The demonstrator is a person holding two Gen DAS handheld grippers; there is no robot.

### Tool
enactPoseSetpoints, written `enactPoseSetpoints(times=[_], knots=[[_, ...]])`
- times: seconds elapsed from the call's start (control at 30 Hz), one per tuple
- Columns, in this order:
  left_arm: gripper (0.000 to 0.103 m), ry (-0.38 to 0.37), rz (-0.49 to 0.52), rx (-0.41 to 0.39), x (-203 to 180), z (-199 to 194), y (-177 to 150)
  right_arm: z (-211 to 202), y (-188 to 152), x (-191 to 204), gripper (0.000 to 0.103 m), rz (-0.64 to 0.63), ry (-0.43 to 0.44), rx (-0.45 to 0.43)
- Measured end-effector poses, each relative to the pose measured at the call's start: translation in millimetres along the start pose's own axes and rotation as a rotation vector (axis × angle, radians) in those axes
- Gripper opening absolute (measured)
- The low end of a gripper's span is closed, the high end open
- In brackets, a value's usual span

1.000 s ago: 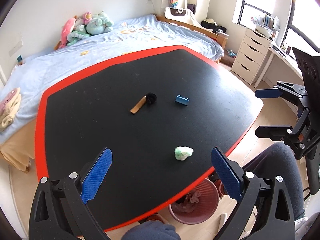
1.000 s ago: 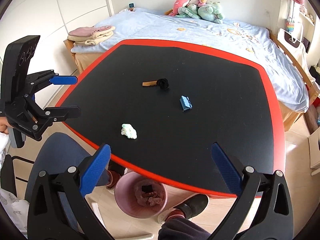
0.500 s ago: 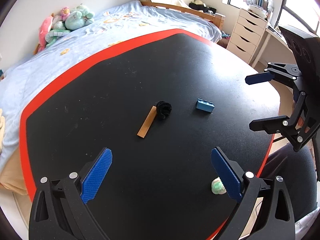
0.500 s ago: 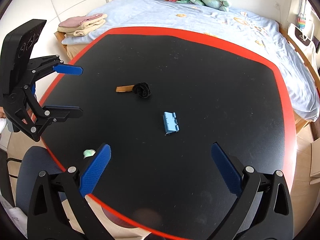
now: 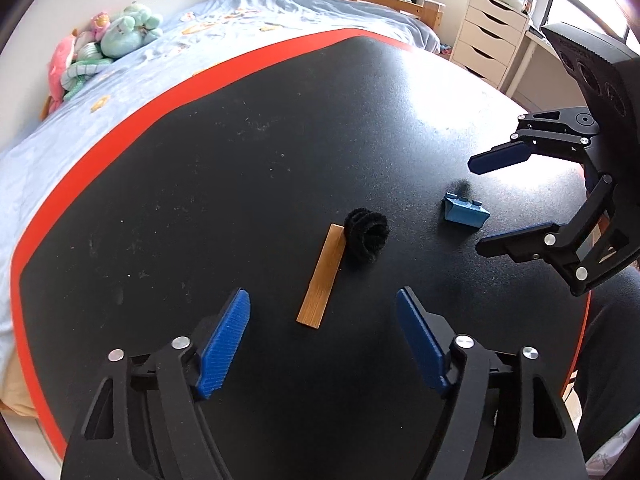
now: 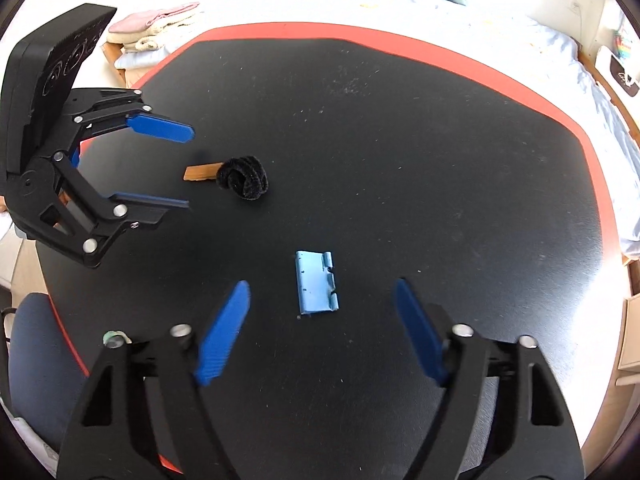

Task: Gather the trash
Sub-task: 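Grasp the blue clip with the right tool while the left tool grasps the wooden stick, then carry the blue clip and wooden stick over the pink bin with both tools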

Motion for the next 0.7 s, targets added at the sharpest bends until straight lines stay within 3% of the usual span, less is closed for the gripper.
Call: enactPoseSetpoints(times=[0.03, 0.13, 0.17, 0.23, 0.3, 0.7], knots=[[0.059, -0.001, 0.001, 0.002, 0, 2, 0, 2, -1, 0, 0.061, -0.003, 0.001, 0.002], [0.049, 0.016, 0.012, -0.008, -3, 3, 0, 3, -1, 0, 0.053, -0.018, -0.01, -0.014], [0.045, 0.024, 0.007, -0.012, -3, 2, 0, 2, -1, -1, 0.041, -0.021, -0.019, -0.017], [0.021, 0.034, -0.001, -0.014, -2, 0, 0, 1, -1, -2, 0.023, -0.033, -0.038, -0.021], [0.012, 0.036, 0.005, -0.006, -5, 0, 0, 1, 0, -4, 0.02, -0.035, -0.038, -0.022], [0.012, 0.048, -0.069, -0.022, -9, -19, -4, -25, -14, -13, 0.019, 0.009, -0.02, -0.055]])
Point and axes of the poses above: each gripper's, at about its wrist camera, not at the fingertips, and z roughly the way its jaws point, x to its left, y to its top, the point moved 4 cm from there along z, roughly the way its jaws point, and after that the axes turned 3 degrees about -y, right-handed, at the moved point
